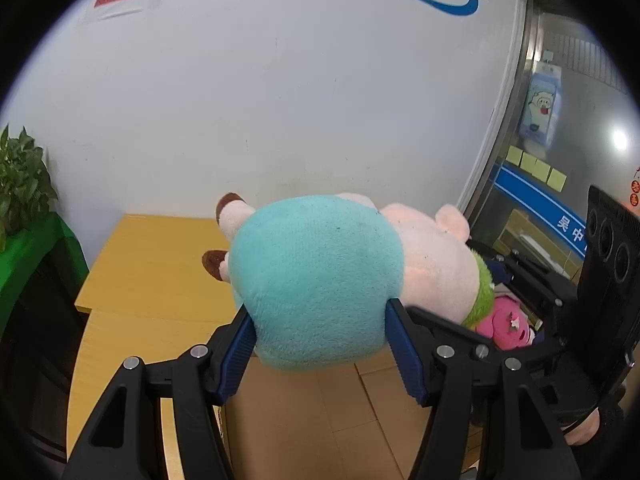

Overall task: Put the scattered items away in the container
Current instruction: 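Lift the plush pig with the left gripper over the box, then open the left gripper to drop the plush pig into the box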

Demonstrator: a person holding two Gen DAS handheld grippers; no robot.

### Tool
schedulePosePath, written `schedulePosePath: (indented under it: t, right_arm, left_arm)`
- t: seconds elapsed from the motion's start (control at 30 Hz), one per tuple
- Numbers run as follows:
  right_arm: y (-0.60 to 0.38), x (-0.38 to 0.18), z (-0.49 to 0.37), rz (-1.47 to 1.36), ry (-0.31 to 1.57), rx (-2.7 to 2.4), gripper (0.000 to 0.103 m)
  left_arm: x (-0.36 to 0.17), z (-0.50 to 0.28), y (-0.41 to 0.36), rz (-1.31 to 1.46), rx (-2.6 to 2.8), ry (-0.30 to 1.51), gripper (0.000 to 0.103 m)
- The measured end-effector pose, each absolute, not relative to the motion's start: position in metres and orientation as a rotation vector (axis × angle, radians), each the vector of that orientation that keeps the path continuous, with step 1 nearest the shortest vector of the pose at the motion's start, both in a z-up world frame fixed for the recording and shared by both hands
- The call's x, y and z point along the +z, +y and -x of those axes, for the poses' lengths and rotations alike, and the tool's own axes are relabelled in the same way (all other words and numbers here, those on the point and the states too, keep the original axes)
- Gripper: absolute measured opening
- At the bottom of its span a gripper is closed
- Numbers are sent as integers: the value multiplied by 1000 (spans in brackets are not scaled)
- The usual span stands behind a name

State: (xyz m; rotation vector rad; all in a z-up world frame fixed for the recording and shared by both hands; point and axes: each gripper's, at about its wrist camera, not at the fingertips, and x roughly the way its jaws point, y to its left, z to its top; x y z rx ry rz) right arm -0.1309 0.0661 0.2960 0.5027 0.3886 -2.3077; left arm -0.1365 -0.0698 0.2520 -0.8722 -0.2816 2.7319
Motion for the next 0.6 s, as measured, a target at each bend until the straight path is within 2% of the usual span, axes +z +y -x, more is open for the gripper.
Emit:
schedulePosePath:
  t: [0.6]
  right_arm:
    - [51, 151, 225, -799, 361, -2231, 81]
  left_arm:
    - [106, 223, -87, 1217, 2623, -295, 62]
